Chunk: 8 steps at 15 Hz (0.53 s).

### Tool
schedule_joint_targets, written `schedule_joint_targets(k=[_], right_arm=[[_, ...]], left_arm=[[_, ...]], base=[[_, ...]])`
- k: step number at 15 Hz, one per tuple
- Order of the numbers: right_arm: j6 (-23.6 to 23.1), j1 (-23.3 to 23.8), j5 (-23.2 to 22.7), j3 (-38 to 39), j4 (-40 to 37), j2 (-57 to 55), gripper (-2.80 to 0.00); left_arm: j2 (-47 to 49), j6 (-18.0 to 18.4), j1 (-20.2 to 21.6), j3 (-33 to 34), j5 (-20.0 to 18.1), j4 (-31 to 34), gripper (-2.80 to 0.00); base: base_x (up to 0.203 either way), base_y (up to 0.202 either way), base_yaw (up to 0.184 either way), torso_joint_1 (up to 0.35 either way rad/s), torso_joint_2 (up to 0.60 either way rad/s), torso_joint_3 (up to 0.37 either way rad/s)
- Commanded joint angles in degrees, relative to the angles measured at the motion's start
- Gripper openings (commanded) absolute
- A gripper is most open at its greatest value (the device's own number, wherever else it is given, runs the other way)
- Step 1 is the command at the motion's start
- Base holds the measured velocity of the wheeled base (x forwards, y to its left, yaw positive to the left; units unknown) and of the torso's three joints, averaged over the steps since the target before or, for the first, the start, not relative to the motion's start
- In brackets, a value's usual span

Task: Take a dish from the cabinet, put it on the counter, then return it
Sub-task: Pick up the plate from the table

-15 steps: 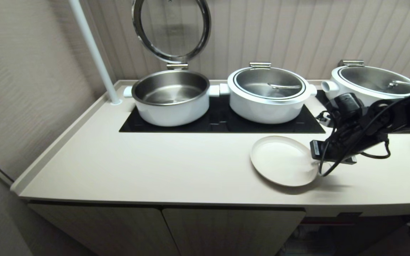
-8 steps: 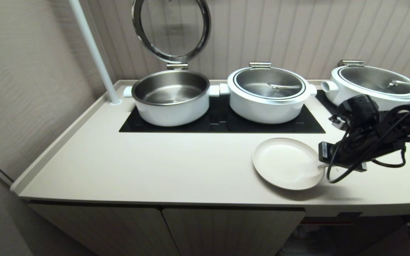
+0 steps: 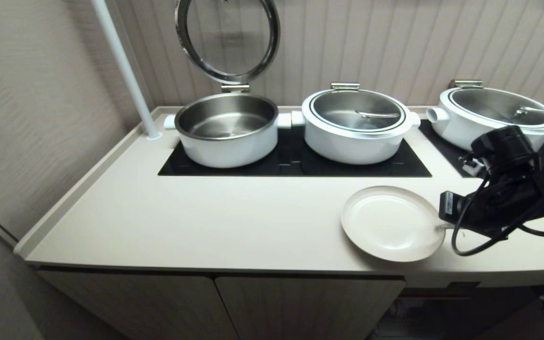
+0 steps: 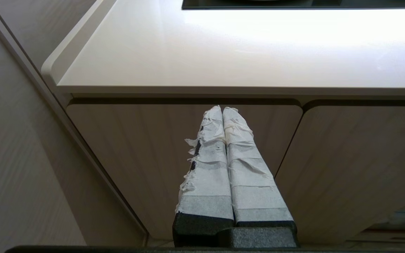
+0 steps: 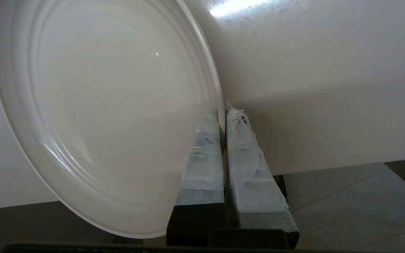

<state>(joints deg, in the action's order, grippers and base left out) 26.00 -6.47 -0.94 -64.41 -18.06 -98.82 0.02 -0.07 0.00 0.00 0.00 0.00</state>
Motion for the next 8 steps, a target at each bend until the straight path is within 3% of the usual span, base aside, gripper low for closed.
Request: schedule_joint_targets(k=[1,8], right_arm=[[0.9,0.0,0.0,1.7,0.3,2.8,-2.80],[3.0,-0.1,0.0,8.2,3.5,8.9,-2.80]], left_arm=[[0.0,0.0,0.0,0.0,0.0,0.0,-2.80],[0.0,0.0,0.0,0.0,0.0,0.0,-2.80]], base=[[0.000,0.000,0.000,0.000,0.00,0.000],[0.000,0.000,0.000,0.000,0.00,0.000]])
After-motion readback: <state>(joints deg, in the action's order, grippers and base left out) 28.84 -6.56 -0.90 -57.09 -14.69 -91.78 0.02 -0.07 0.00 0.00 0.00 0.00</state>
